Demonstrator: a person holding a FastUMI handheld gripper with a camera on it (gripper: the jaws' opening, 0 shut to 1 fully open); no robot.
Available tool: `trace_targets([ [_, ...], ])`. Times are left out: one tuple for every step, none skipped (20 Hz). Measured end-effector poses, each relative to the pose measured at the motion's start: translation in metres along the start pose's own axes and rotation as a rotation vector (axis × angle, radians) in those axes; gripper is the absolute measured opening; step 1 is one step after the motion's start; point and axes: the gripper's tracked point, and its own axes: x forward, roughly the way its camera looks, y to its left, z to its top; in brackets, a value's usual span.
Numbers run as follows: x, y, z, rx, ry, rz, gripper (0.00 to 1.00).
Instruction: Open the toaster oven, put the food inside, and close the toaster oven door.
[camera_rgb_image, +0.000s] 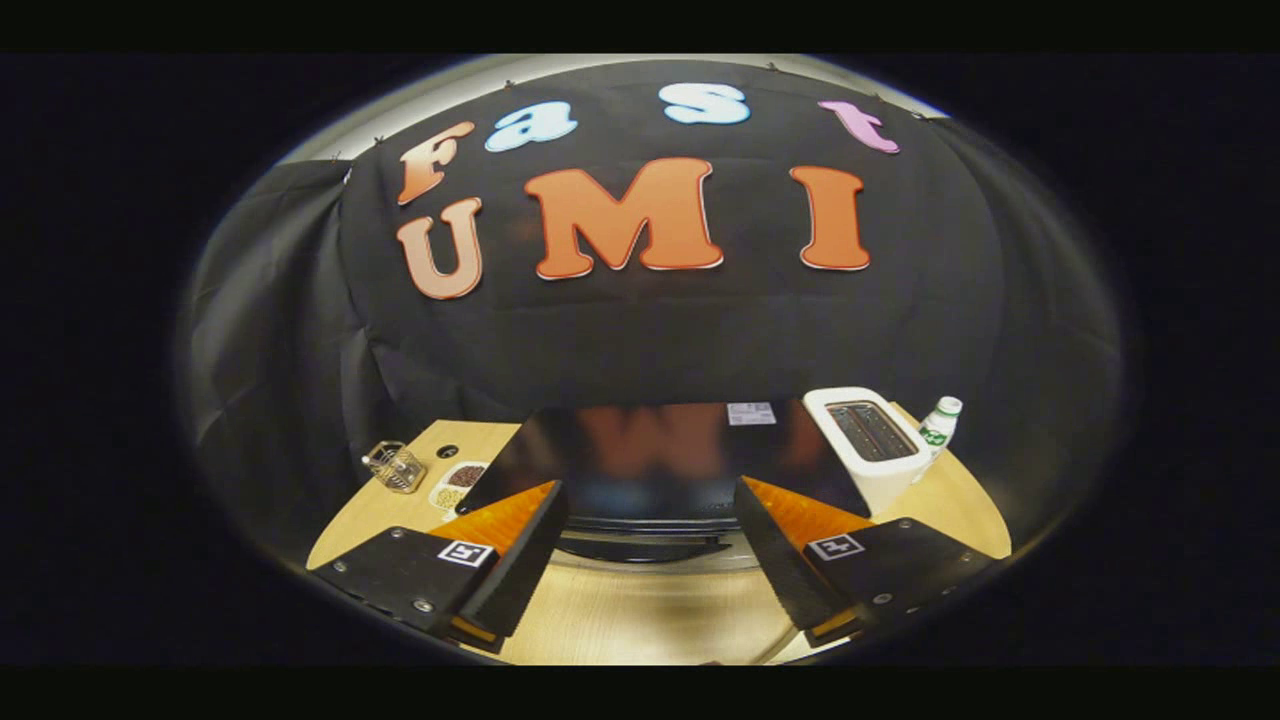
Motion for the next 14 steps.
trace_targets([
  [0.006,0.001,-0.007,-0.004,0.017,-0.012,0.98],
  [0.013,0.003,-0.014,-0.005,0.034,-0.023,0.98],
  [0.018,0.004,-0.022,-0.005,0.053,-0.031,0.98],
  [0.024,0.004,-0.028,-0.005,0.069,-0.038,0.98],
  [0.028,0.006,-0.035,-0.004,0.092,-0.044,0.98],
  [0.032,0.006,-0.040,-0.002,0.110,-0.048,0.98],
  [0.033,0.006,-0.043,-0.008,0.119,-0.059,0.98],
  [0.039,0.005,-0.041,-0.021,0.091,-0.080,0.99],
  [0.036,0.008,-0.037,-0.042,0.082,-0.080,0.98],
  [0.037,0.010,-0.038,-0.075,0.083,-0.088,0.95],
  [0.034,0.011,-0.040,-0.088,0.072,-0.096,0.95],
  [0.032,0.013,-0.041,-0.079,0.056,-0.099,0.92],
  [0.031,0.013,-0.044,-0.057,0.055,-0.100,0.87],
  [0.029,0.014,-0.043,-0.021,0.044,-0.101,0.81],
])
